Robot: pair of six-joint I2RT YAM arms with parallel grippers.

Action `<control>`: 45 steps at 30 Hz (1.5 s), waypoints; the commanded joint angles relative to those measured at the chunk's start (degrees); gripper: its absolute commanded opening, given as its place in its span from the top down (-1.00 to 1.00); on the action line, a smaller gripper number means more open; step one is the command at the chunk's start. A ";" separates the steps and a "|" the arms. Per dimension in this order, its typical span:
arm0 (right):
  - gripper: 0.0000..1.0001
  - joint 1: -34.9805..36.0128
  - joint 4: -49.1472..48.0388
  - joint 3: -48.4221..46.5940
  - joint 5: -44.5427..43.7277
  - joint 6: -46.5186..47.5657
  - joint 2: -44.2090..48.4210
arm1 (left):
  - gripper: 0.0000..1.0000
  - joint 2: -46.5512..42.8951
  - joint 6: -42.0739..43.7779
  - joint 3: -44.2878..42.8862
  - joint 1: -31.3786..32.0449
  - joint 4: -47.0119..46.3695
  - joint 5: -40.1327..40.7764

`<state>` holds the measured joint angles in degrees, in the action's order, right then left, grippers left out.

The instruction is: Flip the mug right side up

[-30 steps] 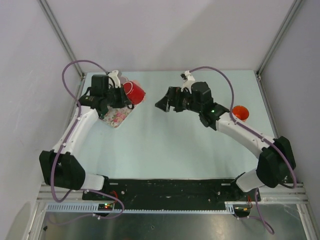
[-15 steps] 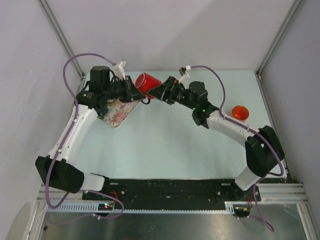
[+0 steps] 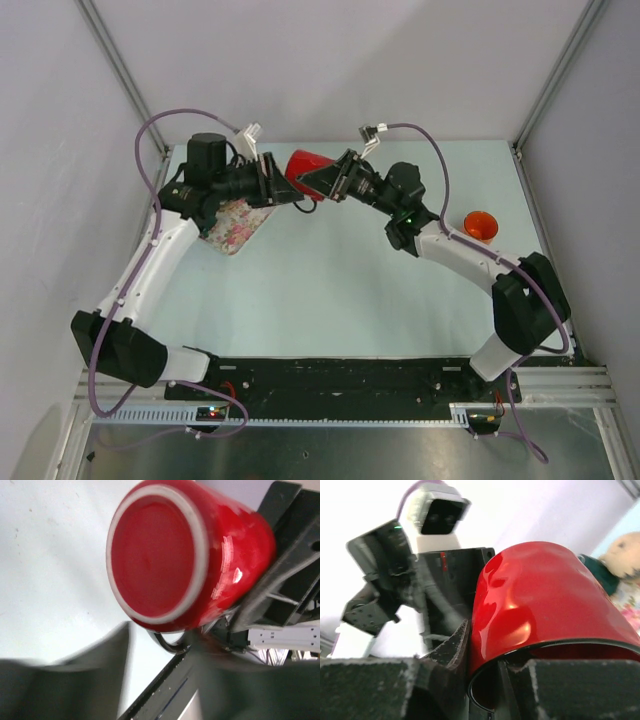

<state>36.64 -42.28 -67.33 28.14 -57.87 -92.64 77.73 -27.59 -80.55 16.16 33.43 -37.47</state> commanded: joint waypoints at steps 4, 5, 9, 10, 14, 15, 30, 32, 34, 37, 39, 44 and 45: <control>1.00 -2.64 32.24 -3.29 -17.55 19.64 10.02 | -0.95 -2.38 14.03 1.17 -1.23 0.46 15.80; 1.00 -3.30 38.58 -4.45 -21.35 24.56 10.64 | -0.97 -2.40 16.06 1.35 -1.66 1.18 19.56; 1.00 -6.64 63.93 -9.28 -34.20 39.11 8.10 | -0.99 -2.25 23.94 3.65 -3.66 2.04 32.35; 1.00 -8.20 67.87 -10.35 -34.51 41.19 6.16 | -0.99 -1.89 24.58 4.57 -4.68 2.06 33.68; 1.00 -13.26 80.17 -16.48 -31.55 47.09 -1.67 | -0.99 0.69 24.86 7.37 -9.29 2.04 36.61; 1.00 -14.01 81.57 -17.42 -30.90 48.26 -3.95 | -0.99 1.38 24.91 8.02 -10.13 2.01 37.96; 1.00 -18.72 88.45 -26.47 -27.71 49.45 -21.96 | -0.88 16.44 29.34 9.28 -20.46 -0.36 45.91; 0.92 -18.94 89.00 -26.89 -27.24 49.24 -22.93 | -0.84 18.21 29.59 8.55 -20.75 -1.17 47.12; 0.71 -19.10 89.40 -27.02 -27.06 48.96 -23.35 | -0.77 20.08 29.63 7.64 -21.05 -1.68 48.37; 0.44 -19.22 89.44 -26.87 -26.72 48.65 -23.14 | -0.64 22.70 29.54 6.49 -21.51 -2.19 49.27; 0.32 -19.24 89.16 -26.82 -26.64 48.46 -22.70 | -0.53 24.32 29.38 5.70 -21.76 -2.95 50.07; 0.00 -19.22 89.74 -27.01 -27.15 47.95 -21.27 | -0.33 27.87 29.67 2.85 -21.97 -4.50 51.69; -0.05 -19.10 89.92 -27.04 -27.16 47.85 -20.70 | -0.31 28.37 29.51 2.46 -21.97 -4.68 51.92</control>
<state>17.72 46.44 -91.66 1.13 -9.47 -116.36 104.73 1.19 -74.19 -5.19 32.03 11.62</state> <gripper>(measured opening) 0.479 0.675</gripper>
